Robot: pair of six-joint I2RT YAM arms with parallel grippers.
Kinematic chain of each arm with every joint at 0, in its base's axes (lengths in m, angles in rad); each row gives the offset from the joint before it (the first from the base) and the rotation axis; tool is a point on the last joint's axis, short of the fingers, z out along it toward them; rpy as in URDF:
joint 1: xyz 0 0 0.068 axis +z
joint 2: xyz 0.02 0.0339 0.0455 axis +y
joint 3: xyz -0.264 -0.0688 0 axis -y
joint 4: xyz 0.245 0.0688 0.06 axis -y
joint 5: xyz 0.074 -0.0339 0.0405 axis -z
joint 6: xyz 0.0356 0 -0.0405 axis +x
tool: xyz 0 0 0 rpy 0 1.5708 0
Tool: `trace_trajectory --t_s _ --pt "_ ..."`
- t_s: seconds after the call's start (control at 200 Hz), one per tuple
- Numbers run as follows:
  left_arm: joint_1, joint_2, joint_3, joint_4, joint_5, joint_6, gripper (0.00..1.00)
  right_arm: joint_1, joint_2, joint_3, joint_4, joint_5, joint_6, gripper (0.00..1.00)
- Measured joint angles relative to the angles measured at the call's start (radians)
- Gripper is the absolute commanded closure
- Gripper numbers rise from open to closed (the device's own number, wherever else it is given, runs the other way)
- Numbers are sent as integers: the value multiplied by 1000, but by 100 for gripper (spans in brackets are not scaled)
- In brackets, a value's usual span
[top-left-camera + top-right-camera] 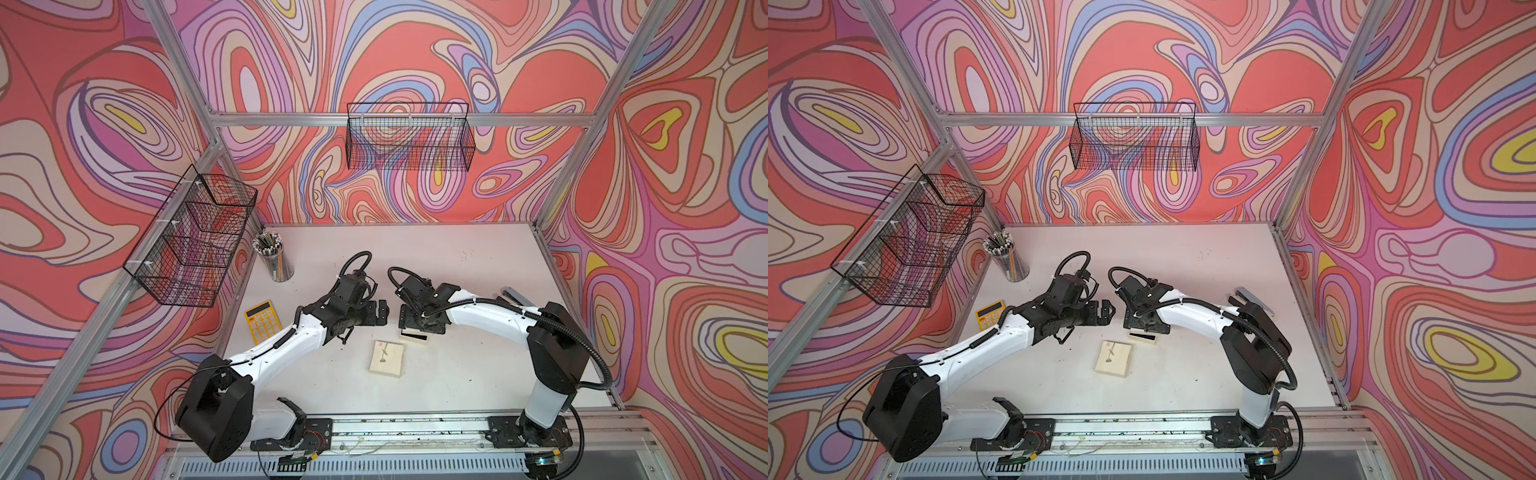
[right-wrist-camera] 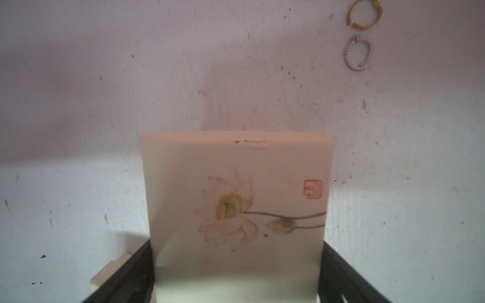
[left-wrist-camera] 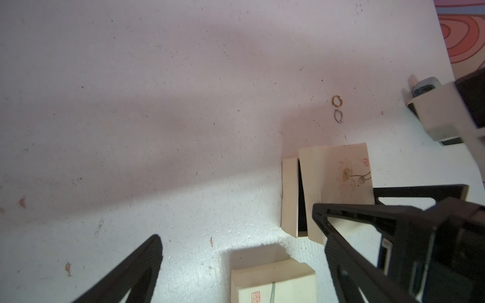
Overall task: Take the rings out of the lift-off lid box
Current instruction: Close the lid on the jewelry box.
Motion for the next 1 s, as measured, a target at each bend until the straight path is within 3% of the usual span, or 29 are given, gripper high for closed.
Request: trace_trajectory --t_s 1.002 --pt "5 0 -39 39 25 1 0 34 40 43 -60 21 89 14"
